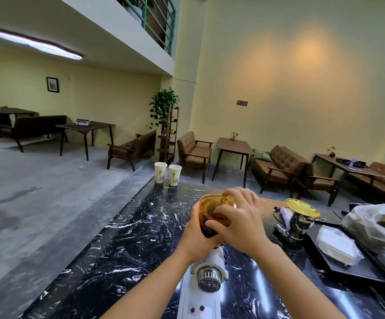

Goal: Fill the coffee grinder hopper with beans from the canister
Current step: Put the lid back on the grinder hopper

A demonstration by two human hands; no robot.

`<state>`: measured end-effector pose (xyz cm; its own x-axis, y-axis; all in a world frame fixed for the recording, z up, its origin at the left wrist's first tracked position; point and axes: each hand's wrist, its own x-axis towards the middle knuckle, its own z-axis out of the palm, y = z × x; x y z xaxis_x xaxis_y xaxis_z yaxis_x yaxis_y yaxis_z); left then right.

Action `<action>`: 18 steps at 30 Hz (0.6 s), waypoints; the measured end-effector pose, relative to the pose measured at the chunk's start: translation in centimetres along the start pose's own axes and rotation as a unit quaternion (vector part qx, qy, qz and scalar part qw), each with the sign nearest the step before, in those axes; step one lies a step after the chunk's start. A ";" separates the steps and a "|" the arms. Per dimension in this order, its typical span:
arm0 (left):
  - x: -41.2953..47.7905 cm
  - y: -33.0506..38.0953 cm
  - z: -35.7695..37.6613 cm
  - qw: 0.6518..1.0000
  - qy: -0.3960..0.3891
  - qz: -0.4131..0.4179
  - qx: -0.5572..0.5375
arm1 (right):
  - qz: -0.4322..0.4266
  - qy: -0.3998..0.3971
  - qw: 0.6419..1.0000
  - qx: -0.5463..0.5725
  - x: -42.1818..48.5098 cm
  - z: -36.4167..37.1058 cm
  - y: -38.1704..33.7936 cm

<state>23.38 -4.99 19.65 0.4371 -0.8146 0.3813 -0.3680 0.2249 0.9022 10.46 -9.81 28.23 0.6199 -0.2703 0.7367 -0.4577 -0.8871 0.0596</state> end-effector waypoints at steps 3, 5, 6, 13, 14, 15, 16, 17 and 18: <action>-0.1 0.2 -0.1 1.000 -0.006 0.004 -0.002 | 0.099 -0.146 0.982 0.073 1.2 -0.8 -0.1; -0.1 0.3 -0.2 1.000 -0.011 0.006 -0.007 | 0.103 -0.198 0.970 0.098 2.1 -1.1 -0.1; -0.1 0.4 -0.2 1.000 -0.013 0.004 -0.008 | 0.092 -0.203 0.970 0.098 2.3 -1.2 -0.1; -0.3 0.3 -0.1 1.000 -0.017 -0.002 -0.007 | 0.187 -0.055 0.953 0.232 2.1 -2.0 0.2; -0.4 0.4 -0.1 1.000 -0.016 -0.002 -0.008 | 0.182 -0.074 0.952 0.233 2.4 -1.9 0.0; -0.3 0.4 0.0 1.000 -0.016 -0.003 -0.015 | 0.173 -0.106 0.953 0.223 2.5 -1.8 -0.2; -0.3 0.4 -0.1 1.000 -0.015 -0.005 -0.022 | 0.165 -0.143 0.955 0.202 2.5 -1.5 -0.3; -0.3 0.3 -0.1 1.000 -0.015 -0.005 -0.027 | 0.160 -0.176 0.954 0.181 2.5 -1.2 -0.4; -0.3 0.4 0.0 1.000 -0.015 -0.004 -0.027 | 0.158 -0.201 0.953 0.165 2.5 -0.9 -0.4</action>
<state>23.13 -4.63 19.91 0.4142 -0.8326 0.3678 -0.3191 0.2456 0.9153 11.61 -9.78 30.65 0.7089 -0.6058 0.3612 -0.4774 -0.7891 -0.3865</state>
